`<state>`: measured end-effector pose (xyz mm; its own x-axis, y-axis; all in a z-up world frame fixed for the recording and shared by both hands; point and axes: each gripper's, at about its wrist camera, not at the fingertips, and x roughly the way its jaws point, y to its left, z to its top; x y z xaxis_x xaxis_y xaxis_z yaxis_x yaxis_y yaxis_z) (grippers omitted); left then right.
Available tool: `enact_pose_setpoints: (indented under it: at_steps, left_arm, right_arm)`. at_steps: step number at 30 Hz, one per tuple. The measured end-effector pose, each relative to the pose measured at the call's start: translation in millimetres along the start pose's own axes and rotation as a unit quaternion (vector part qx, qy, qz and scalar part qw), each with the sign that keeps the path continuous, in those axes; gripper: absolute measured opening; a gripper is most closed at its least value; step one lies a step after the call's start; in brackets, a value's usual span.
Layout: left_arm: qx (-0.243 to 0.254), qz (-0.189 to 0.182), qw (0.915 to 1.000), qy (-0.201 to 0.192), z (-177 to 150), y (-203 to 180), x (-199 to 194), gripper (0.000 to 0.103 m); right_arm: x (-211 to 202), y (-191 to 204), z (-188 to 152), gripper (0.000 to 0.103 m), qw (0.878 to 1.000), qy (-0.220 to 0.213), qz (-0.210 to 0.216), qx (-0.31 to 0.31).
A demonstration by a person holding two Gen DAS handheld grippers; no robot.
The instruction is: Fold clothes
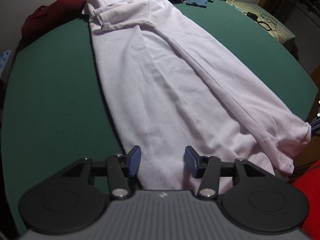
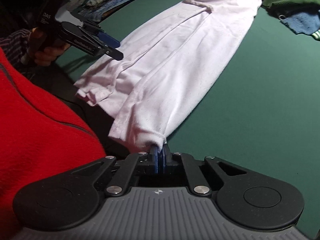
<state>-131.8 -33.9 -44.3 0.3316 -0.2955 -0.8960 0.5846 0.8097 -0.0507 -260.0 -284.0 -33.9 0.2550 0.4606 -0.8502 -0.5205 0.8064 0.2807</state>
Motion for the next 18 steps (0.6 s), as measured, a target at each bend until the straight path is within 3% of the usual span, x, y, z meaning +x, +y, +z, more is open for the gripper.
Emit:
enact_pose_setpoints:
  at_steps: [4, 9, 13, 15, 18]
  left_arm:
    - [-0.013, 0.022, 0.9996, 0.007, -20, -17, -8, 0.056]
    - [-0.004, 0.043, 0.9987, 0.028, -49, -39, -28, 0.060]
    - [0.065, 0.063, 0.9952, 0.037, -66, -67, -39, 0.062]
    - [0.110, 0.063, 0.9915, 0.031, -67, -80, -38, 0.066]
    - [0.177, 0.062, 0.9820, 0.021, -68, -99, -36, 0.070]
  right_arm:
    - [7, -1, -11, 0.003, 0.999, 0.031, 0.018, -0.037]
    - [-24, -9, -2, 0.011, 0.994, -0.024, 0.082, -0.066]
    - [-32, -1, 8, 0.033, 0.988, -0.076, 0.085, -0.103]
    - [-20, 8, 8, 0.037, 0.984, -0.069, 0.088, -0.137]
    - [1, 23, 7, 0.036, 0.975, -0.039, 0.084, -0.202]
